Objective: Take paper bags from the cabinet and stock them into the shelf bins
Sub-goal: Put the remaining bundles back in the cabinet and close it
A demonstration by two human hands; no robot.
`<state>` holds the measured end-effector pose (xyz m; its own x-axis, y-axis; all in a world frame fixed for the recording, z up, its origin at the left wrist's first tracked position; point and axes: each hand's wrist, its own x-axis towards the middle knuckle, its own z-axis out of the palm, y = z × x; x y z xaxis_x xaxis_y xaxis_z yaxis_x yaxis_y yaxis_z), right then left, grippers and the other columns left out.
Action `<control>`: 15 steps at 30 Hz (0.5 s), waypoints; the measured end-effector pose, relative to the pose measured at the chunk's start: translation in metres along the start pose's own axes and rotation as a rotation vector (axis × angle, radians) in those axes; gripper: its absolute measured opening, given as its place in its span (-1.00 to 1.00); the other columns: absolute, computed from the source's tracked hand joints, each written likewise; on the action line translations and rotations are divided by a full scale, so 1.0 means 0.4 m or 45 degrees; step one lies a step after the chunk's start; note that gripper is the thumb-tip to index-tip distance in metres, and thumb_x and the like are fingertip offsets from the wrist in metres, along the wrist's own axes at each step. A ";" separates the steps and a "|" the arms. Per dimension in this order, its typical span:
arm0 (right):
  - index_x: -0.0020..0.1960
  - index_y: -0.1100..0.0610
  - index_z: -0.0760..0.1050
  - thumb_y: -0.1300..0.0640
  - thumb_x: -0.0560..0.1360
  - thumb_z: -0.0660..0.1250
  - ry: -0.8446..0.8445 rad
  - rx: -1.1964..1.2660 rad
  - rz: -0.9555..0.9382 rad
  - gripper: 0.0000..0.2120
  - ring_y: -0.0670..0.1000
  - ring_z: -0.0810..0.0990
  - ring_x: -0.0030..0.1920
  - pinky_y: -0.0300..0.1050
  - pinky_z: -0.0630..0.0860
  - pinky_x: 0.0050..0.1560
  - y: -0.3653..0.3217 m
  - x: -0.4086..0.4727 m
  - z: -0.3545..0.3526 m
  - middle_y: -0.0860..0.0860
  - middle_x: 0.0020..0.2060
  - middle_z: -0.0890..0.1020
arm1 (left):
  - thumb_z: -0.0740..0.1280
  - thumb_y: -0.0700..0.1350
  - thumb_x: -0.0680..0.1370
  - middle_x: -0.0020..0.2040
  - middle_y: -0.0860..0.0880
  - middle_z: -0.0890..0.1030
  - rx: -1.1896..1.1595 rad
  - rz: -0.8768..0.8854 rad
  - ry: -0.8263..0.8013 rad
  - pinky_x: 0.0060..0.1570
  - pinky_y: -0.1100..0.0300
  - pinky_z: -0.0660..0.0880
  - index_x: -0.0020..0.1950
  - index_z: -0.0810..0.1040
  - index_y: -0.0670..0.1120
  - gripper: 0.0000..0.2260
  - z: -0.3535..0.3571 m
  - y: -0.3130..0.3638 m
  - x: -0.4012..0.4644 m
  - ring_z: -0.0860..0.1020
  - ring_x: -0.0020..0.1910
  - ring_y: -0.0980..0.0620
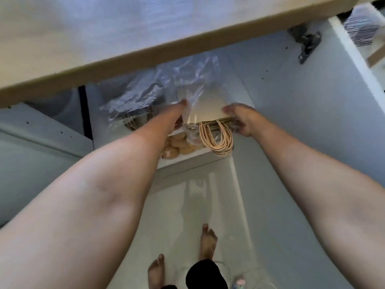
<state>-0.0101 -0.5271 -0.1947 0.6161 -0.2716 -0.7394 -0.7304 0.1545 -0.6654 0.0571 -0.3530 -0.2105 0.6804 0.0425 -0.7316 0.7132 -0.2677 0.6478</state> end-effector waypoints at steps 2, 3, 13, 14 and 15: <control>-0.23 0.08 0.42 0.16 0.50 0.29 0.027 -0.038 -0.033 -0.86 -0.03 0.45 -0.40 -0.27 0.39 -0.44 -0.033 0.054 -0.001 0.03 -0.35 0.49 | 0.34 0.15 0.52 -0.04 -0.08 0.55 -0.038 0.026 0.027 0.07 0.11 0.57 0.14 0.49 -0.10 -0.64 0.016 0.038 0.052 0.54 -0.05 -0.02; -0.23 0.08 0.42 0.15 0.49 0.30 0.030 -0.054 -0.043 -0.87 -0.04 0.45 -0.37 -0.24 0.38 -0.38 -0.047 0.078 0.000 0.02 -0.34 0.49 | 0.34 0.14 0.52 -0.07 -0.08 0.55 -0.056 0.043 0.037 0.04 0.12 0.58 0.17 0.48 -0.10 -0.63 0.025 0.053 0.079 0.54 -0.08 -0.02; -0.16 0.05 0.47 0.15 0.51 0.30 -0.016 0.008 -0.139 -0.93 -0.01 0.49 -0.02 -0.12 0.44 0.16 -0.169 0.251 -0.001 0.00 -0.20 0.48 | 0.25 0.05 0.59 0.05 -0.05 0.56 -0.147 0.116 0.060 0.17 0.10 0.52 -0.08 0.43 0.01 -0.86 0.059 0.177 0.220 0.57 0.02 -0.02; -0.19 0.03 0.46 0.15 0.51 0.28 -0.016 -0.009 -0.152 -0.90 -0.01 0.48 0.02 -0.11 0.42 0.16 -0.175 0.258 0.000 -0.01 -0.20 0.47 | 0.23 0.04 0.60 0.07 -0.05 0.55 -0.160 0.117 0.050 0.17 0.11 0.51 0.00 0.45 -0.01 -0.87 0.058 0.184 0.224 0.56 0.04 -0.02; -0.18 0.01 0.46 0.15 0.52 0.26 -0.019 -0.045 -0.175 -0.89 -0.01 0.47 0.02 -0.07 0.42 0.17 -0.177 0.266 -0.001 -0.02 -0.20 0.46 | 0.22 0.02 0.60 0.10 -0.05 0.56 -0.178 0.109 0.029 0.16 0.12 0.51 0.08 0.45 -0.02 -0.85 0.059 0.187 0.230 0.56 0.06 -0.01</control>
<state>0.1071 -0.5671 -0.2263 0.7152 -0.2733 -0.6433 -0.6486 0.0835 -0.7566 0.1689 -0.3919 -0.2343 0.7424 0.0475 -0.6682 0.6676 -0.1351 0.7321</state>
